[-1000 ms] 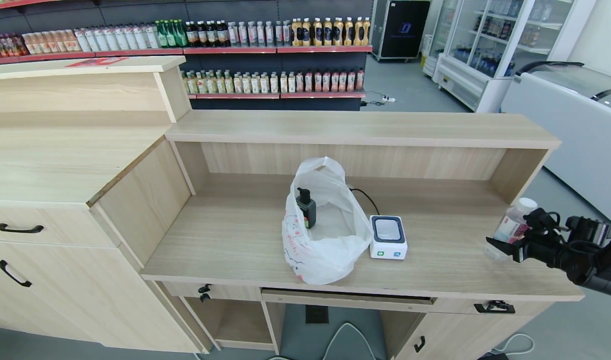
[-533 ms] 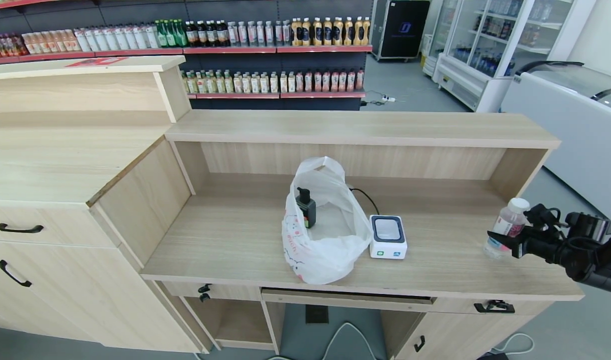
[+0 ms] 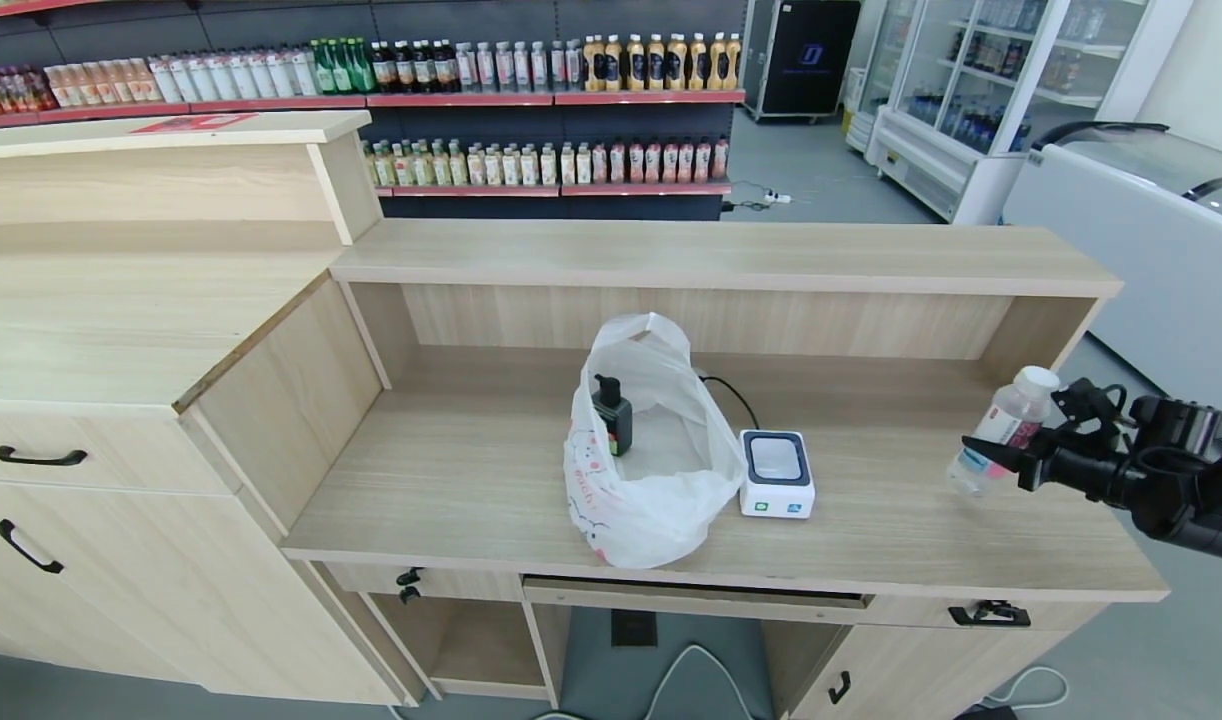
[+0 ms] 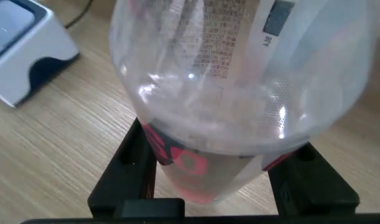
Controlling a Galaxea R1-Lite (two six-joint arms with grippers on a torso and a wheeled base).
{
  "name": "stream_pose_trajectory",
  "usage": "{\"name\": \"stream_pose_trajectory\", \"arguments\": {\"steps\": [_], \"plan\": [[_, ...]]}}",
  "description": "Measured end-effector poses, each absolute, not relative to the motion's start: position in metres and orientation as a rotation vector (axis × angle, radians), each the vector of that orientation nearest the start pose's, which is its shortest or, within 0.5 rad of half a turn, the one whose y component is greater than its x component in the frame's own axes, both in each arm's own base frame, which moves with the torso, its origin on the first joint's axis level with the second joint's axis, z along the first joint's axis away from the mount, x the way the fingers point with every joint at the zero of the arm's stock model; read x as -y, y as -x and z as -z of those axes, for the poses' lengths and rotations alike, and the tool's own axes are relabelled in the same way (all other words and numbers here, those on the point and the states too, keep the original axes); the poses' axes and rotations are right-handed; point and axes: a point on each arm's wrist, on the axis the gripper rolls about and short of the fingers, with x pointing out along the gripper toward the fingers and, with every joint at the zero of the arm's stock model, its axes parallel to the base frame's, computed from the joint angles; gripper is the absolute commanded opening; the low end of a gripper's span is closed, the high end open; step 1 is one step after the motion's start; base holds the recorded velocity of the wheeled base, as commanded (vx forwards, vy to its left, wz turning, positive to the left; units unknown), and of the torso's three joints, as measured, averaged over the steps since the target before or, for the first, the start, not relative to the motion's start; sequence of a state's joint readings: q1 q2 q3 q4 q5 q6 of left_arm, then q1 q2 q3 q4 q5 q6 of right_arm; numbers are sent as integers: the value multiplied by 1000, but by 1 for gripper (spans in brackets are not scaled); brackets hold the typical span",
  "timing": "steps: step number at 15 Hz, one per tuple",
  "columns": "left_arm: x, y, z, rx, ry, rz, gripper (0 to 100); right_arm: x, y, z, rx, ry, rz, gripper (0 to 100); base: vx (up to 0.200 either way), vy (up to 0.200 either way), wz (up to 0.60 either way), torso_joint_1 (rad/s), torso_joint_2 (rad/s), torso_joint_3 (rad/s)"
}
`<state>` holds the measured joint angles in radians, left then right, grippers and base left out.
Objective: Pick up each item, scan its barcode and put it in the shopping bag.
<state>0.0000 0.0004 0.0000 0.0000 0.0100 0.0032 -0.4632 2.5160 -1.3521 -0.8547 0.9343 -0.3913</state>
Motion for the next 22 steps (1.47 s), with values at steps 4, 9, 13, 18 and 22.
{"name": "stream_pose_trajectory", "arguments": {"steps": [4, 9, 13, 18, 22], "plan": [[0, 23, -75, 0, -3, -10, 100, 159, -406, -78, -152, -55, -813, 0, 0, 0, 0, 0, 0, 0], [0, 23, -75, 0, -3, -10, 100, 80, -356, -181, -144, -173, -1193, 0, 0, 0, 0, 0, 0, 0], [0, 23, -75, 0, -3, -10, 100, 11, -315, -242, -148, -167, -1420, 0, 0, 0, 0, 0, 0, 0], [0, 23, -75, 0, -3, -10, 100, -17, -288, -269, 21, 15, -1513, 0, 0, 0, 0, 0, 0, 0], [0, 23, -75, 0, -3, -10, 100, -24, -288, -287, 261, 257, -1454, 0, 0, 0, 0, 0, 0, 0]]}}
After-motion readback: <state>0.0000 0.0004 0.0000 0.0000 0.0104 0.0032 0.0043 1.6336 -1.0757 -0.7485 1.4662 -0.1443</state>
